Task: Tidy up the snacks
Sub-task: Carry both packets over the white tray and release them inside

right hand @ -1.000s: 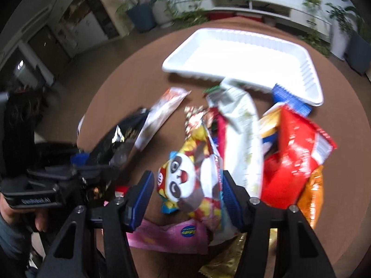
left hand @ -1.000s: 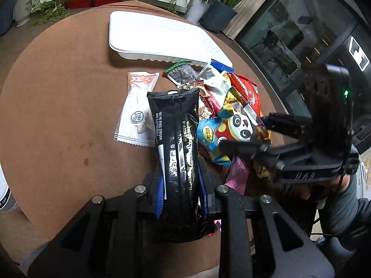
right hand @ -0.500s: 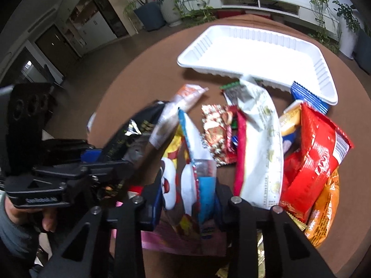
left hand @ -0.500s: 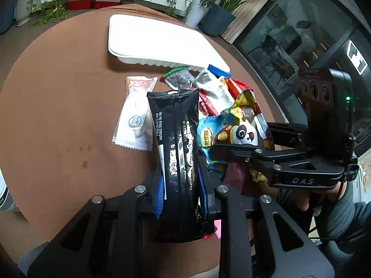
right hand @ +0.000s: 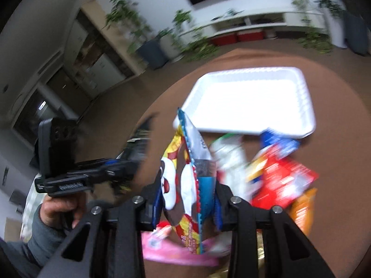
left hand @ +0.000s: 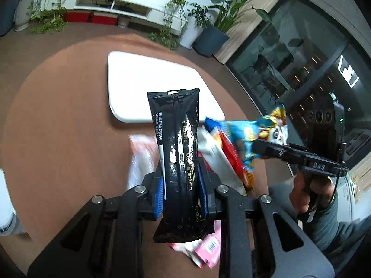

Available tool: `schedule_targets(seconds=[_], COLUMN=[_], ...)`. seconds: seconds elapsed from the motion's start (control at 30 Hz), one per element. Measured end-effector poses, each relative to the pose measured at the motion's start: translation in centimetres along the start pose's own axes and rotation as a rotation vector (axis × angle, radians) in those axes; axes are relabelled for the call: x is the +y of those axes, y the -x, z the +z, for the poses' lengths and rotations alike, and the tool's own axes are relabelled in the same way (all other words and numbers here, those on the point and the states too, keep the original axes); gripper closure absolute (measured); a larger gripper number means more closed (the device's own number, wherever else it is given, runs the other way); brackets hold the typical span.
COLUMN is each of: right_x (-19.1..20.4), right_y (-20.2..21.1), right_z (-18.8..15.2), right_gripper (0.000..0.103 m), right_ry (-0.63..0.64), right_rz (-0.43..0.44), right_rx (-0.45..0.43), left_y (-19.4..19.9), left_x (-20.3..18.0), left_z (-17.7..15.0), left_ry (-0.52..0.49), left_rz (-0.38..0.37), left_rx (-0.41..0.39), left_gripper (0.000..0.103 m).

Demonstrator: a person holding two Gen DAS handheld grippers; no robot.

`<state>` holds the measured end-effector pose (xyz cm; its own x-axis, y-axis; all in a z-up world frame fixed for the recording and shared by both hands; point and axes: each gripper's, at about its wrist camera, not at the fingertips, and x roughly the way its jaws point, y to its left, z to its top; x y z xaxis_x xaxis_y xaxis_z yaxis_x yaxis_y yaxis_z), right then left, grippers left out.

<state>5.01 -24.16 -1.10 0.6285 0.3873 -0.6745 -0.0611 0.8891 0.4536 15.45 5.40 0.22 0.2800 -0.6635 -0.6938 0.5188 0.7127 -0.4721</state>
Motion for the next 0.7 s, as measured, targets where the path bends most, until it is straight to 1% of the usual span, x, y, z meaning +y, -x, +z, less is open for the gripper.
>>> schedule_targets(seconds=[0.07, 0.13, 0.2, 0.27, 0.3, 0.37, 0.43, 0.5, 0.6, 0.7], right_x=[-2.2, -4.7, -6.6, -8.1, -8.9, -9.7, -10.7, -11.7, -13.1, -14.4], right_y=[1.0, 1.4, 1.5, 1.3, 0.6, -0.7, -2.5, -4.7, -7.1, -9.5], right_z=[1.6, 3.4, 4.9, 6.4, 7.3, 8.6, 9.5, 10.2, 10.1, 9.9], right_gripper=[0.066, 0.066, 0.066, 0.066, 0.066, 0.066, 0.066, 0.066, 0.066, 0.066], right_ry=[-0.024, -0.052, -0.079, -0.101, -0.112, -0.118, -0.112, -0.132, -0.165, -0.204], right_rz=[-0.069, -0.146, -0.181, -0.193, -0.187, -0.167, -0.137, -0.091, -0.052, 0.023], right_rx=[-0.045, -0.077, -0.099, -0.107, -0.103, -0.085, -0.045, 0.016, 0.086, 0.154], left_y=[-0.2, -0.7, -1.4, -2.4, -2.9, -4.5, -6.7, -8.9, -11.9, -14.6], left_x=[0.7, 1.3, 1.5, 1.7, 1.8, 1.9, 2.3, 2.6, 3.2, 3.5], left_z=[2.2, 4.3, 6.5, 8.7, 9.6, 11.4, 12.7, 13.6, 13.9, 13.3], left_ry=[-0.011, -0.013, -0.03, -0.039, -0.039, -0.053, -0.044, -0.044, -0.035, -0.038], left_rz=[0.037, 0.054, 0.085, 0.103, 0.111, 0.149, 0.151, 0.175, 0.196, 0.22], left_rx=[-0.015, -0.019, -0.024, -0.026, -0.027, -0.015, 0.019, 0.054, 0.114, 0.175], left_gripper=[0.081, 0.081, 0.081, 0.081, 0.081, 0.081, 0.081, 0.081, 0.081, 0.081])
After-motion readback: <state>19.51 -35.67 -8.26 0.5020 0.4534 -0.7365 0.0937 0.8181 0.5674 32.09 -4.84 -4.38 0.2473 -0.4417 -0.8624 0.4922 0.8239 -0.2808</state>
